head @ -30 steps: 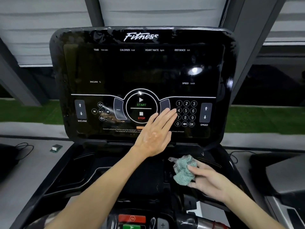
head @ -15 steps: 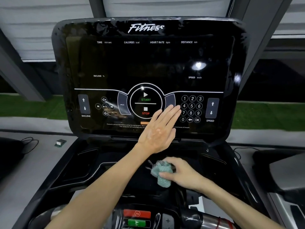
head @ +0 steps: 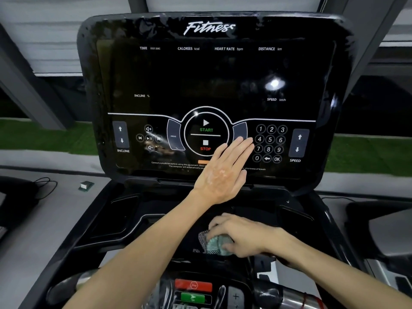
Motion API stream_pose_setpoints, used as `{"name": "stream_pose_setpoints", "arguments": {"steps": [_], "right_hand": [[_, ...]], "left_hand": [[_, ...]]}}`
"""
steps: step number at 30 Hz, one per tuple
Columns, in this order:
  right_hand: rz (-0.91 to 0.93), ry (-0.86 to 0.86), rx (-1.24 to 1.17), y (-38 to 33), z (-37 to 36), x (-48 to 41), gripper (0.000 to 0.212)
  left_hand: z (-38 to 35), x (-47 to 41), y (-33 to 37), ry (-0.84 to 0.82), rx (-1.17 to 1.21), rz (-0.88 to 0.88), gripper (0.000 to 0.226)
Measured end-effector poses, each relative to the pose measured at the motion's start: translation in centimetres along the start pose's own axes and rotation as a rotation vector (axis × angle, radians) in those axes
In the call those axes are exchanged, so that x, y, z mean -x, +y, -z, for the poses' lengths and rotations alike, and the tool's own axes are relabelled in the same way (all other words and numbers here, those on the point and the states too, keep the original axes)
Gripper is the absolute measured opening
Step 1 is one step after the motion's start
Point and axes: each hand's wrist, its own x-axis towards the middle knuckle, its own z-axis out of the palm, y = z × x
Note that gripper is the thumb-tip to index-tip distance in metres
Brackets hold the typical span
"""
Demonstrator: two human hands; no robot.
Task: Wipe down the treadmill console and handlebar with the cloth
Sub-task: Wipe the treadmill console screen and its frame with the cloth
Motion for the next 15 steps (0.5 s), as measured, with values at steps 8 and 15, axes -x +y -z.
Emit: {"name": "stream_pose_setpoints", "arguments": {"steps": [8, 15], "right_hand": [[0.191, -0.055, 0.123, -1.8, 0.7, -3.0, 0.038], [0.17, 0.07, 0.022, -4.5, -0.2, -5.9, 0.034]], "left_hand": [[-0.2, -0.1, 0.0, 0.018, 0.026, 0.001, 0.059], [-0.1, 0.0, 0.0, 0.028, 0.033, 0.004, 0.059]]}}
